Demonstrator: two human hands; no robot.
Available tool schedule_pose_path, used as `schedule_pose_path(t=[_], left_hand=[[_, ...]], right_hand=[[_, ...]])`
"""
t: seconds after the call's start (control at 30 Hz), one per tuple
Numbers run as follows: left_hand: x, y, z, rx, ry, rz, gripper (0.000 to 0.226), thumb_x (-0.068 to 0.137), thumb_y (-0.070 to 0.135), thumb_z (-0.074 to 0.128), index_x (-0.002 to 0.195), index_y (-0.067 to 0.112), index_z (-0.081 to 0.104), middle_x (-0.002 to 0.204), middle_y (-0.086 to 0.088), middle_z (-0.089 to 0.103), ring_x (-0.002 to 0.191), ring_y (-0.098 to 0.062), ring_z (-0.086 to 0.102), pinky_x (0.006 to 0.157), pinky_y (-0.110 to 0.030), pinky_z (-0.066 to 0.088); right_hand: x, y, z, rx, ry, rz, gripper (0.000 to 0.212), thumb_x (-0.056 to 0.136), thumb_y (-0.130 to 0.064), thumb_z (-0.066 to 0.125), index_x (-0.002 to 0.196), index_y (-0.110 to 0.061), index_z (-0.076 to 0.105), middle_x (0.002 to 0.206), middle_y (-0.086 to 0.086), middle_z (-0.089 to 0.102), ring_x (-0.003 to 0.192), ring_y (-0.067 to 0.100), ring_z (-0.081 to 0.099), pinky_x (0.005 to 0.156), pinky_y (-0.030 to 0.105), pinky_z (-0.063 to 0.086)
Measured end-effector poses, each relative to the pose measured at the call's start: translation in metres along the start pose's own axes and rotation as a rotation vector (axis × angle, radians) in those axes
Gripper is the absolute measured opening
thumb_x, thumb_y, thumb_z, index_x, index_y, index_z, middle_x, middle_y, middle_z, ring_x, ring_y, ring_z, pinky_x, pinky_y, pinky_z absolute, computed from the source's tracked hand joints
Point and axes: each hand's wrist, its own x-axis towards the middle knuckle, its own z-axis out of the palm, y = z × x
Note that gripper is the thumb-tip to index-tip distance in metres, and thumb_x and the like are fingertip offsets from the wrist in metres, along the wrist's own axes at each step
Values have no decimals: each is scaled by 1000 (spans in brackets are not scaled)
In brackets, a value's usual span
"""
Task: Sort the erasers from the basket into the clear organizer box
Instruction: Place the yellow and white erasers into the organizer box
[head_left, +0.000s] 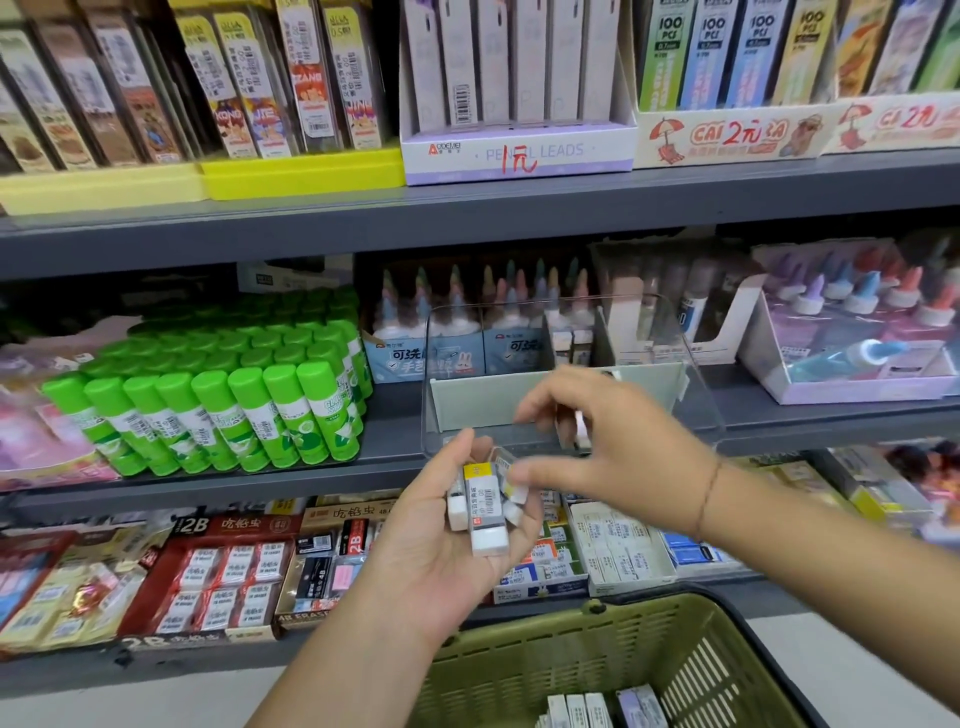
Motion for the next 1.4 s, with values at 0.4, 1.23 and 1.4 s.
schedule_pose_path(t=[0.4,1.23,1.4], left_hand=[[-6,-3,2,78,-125,7,42,54,17,81,94,7,72,102,-19,68,91,-29,68,78,-42,56],[0,-2,-1,34,-3,-47,42,60,14,78,100,4,68,93,-21,66,79,-32,67,66,-39,58],[2,-2,-2,30,3,-51,46,57,13,79,100,5,68,92,-20,66,79,-31,67,68,-39,58]], right_hand=[[-12,-1,32,577,54,484,10,80,-17,70,75,-13,63,75,10,61,70,16,55,71,32,44],[75,79,-60,397,262,355,40,87,10,56,119,-12,45,77,19,61,42,9,60,47,25,54],[103,105,-60,-287,120,311,24,91,-15,61,113,-15,67,99,4,68,87,19,62,84,20,43]])
